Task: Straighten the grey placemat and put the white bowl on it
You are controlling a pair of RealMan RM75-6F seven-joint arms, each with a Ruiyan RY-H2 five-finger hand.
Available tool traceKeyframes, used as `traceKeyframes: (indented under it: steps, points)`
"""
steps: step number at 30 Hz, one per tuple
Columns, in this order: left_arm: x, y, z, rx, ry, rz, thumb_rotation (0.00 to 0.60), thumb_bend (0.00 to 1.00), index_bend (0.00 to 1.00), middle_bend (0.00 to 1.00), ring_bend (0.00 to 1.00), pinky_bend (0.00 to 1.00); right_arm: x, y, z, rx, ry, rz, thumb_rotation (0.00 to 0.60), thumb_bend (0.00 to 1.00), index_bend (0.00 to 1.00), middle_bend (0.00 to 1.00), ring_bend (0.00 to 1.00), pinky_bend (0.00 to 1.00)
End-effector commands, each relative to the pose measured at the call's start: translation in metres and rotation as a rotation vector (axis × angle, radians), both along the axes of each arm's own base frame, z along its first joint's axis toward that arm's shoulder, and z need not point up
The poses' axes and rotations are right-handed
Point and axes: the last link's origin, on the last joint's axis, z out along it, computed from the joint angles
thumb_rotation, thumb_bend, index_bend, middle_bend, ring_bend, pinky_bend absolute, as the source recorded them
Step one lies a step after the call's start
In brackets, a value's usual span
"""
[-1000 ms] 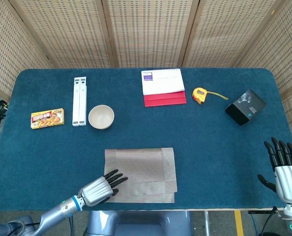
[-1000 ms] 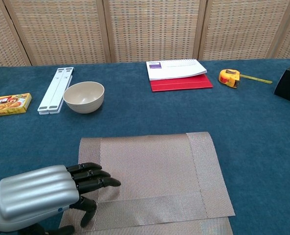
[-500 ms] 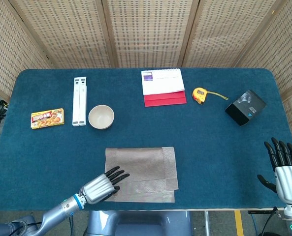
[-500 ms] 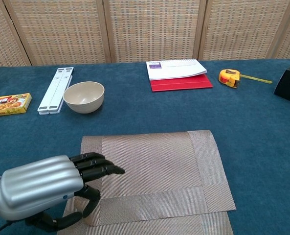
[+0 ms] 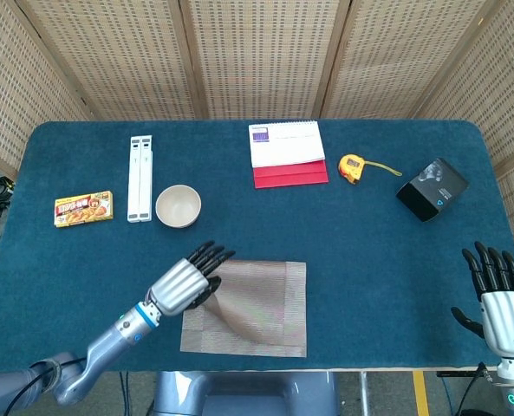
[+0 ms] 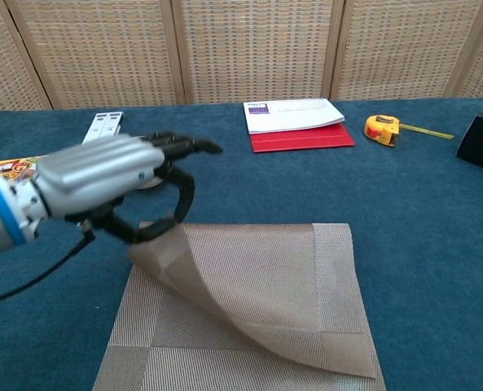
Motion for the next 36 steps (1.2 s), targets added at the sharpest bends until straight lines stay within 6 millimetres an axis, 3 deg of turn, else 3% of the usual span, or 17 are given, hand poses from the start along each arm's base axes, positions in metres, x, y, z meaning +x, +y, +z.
traceKeyframes:
  steps: [1,6,14,21,28,29,31,32,33,36]
  points:
    - [0.034,0.049,0.017,0.096,-0.004,0.012,0.600,0.51,0.75,0.00,0.00,0.00,0.000,-0.002,0.000,-0.002,-0.007,0.000,0.600,0.00,0.00,0.00,0.00,0.00]
    - [0.052,0.097,0.021,0.154,0.012,0.066,0.600,0.51,0.75,0.00,0.00,0.00,-0.003,-0.006,-0.001,-0.007,-0.012,-0.006,0.600,0.00,0.00,0.00,0.00,0.00]
    - [0.058,0.152,0.012,0.204,0.063,0.195,0.600,0.51,0.75,0.00,0.00,0.00,-0.010,-0.012,-0.003,-0.004,0.001,-0.039,0.600,0.00,0.00,0.00,0.00,0.00]
    - [0.044,0.176,0.005,0.233,0.062,0.303,0.600,0.51,0.74,0.00,0.00,0.00,-0.014,-0.014,-0.004,-0.002,0.007,-0.056,0.600,0.00,0.00,0.00,0.00,0.00]
    - [0.024,0.187,0.002,0.253,0.028,0.392,0.600,0.51,0.69,0.00,0.00,0.00,-0.016,-0.016,-0.007,0.002,0.016,-0.066,0.600,0.00,0.00,0.00,0.00,0.00]
    - [0.022,0.188,0.003,0.257,0.024,0.399,0.600,0.49,0.61,0.00,0.00,0.00,-0.016,-0.016,-0.007,0.003,0.017,-0.067,0.600,0.00,0.00,0.00,0.00,0.00]
    - [0.016,0.190,0.006,0.269,0.013,0.419,0.600,0.35,0.32,0.00,0.00,0.00,-0.016,-0.016,-0.008,0.004,0.020,-0.069,0.600,0.00,0.00,0.00,0.00,0.00]
    - [0.013,0.190,0.007,0.270,0.006,0.429,0.600,0.22,0.14,0.00,0.00,0.00,-0.016,-0.016,-0.008,0.005,0.021,-0.069,0.600,0.00,0.00,0.00,0.00,0.00]
    - [0.011,0.190,0.009,0.271,-0.006,0.441,0.600,0.10,0.03,0.00,0.00,0.00,-0.016,-0.016,-0.009,0.007,0.023,-0.069,0.600,0.00,0.00,0.00,0.00,0.00]
    - [0.006,0.189,0.021,0.287,-0.054,0.465,0.600,0.00,0.00,0.00,0.00,0.00,-0.016,-0.016,-0.011,0.012,0.029,-0.066,0.600,0.00,0.00,0.00,0.00,0.00]
